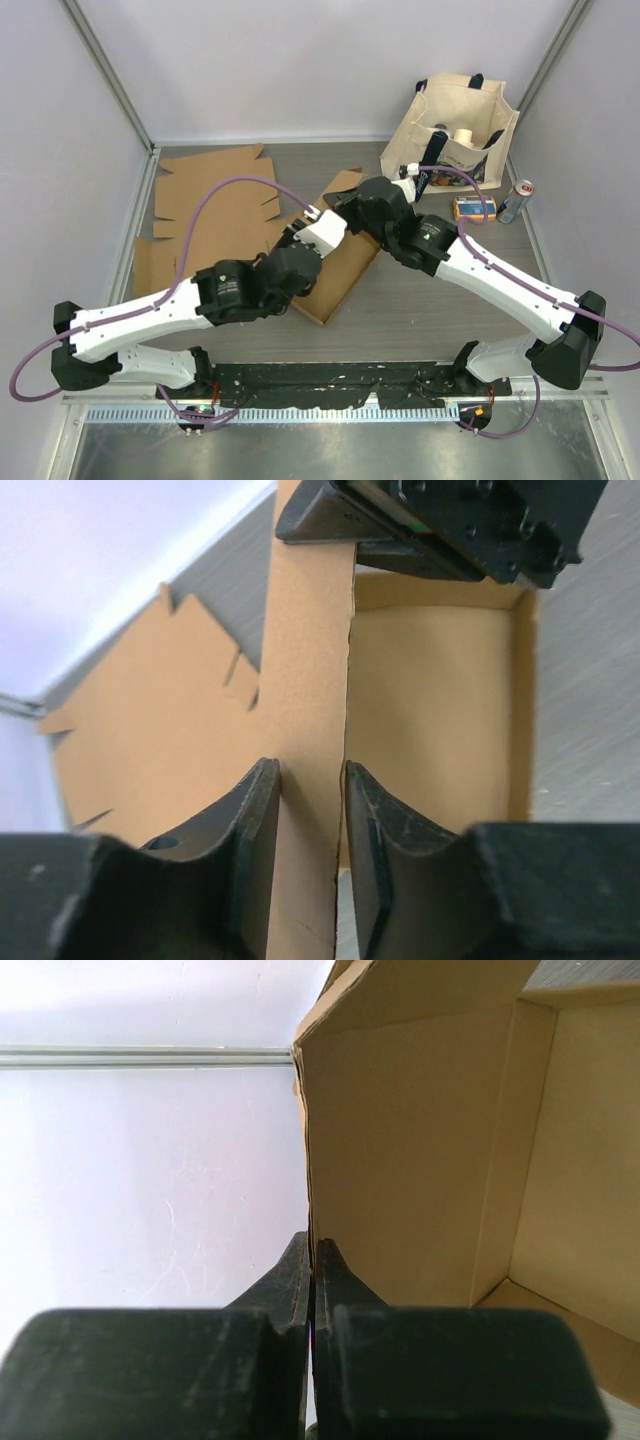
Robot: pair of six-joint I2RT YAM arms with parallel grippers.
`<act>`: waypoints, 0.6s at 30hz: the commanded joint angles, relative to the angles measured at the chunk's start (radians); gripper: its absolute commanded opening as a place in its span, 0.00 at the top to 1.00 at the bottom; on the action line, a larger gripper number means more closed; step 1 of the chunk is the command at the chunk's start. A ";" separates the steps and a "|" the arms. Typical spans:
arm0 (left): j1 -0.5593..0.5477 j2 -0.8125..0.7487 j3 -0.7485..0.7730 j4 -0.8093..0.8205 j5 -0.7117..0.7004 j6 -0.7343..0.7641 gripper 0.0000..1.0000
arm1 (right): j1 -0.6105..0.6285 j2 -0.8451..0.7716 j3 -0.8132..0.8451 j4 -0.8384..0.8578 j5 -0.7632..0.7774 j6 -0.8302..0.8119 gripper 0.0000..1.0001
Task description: Fold the paper box
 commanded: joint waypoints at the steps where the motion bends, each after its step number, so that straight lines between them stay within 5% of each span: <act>1: -0.071 0.016 0.015 0.044 -0.280 0.070 0.66 | 0.007 -0.037 0.004 0.077 0.012 0.030 0.99; 5: -0.112 0.003 -0.033 0.113 -0.337 0.121 0.52 | 0.007 -0.045 -0.003 0.075 0.012 0.024 0.99; 10: -0.119 -0.001 -0.045 0.115 -0.325 0.108 0.85 | 0.007 -0.043 0.003 0.109 -0.003 -0.079 0.94; 12: -0.119 0.000 -0.045 0.104 -0.320 0.099 0.96 | 0.005 -0.064 -0.011 0.149 -0.005 -0.154 0.76; 13: -0.119 -0.003 -0.044 0.093 -0.318 0.093 0.99 | 0.004 -0.078 -0.031 0.187 -0.017 -0.326 0.68; 15: -0.119 -0.012 -0.050 0.064 -0.317 0.084 1.00 | -0.001 -0.133 -0.112 0.427 -0.128 -0.576 0.51; 16: -0.119 -0.018 -0.051 0.053 -0.306 0.041 1.00 | -0.002 -0.155 -0.117 0.423 -0.128 -0.720 0.35; 18: -0.119 -0.049 -0.065 0.017 -0.296 0.010 1.00 | -0.004 -0.198 -0.124 0.422 -0.131 -0.862 0.25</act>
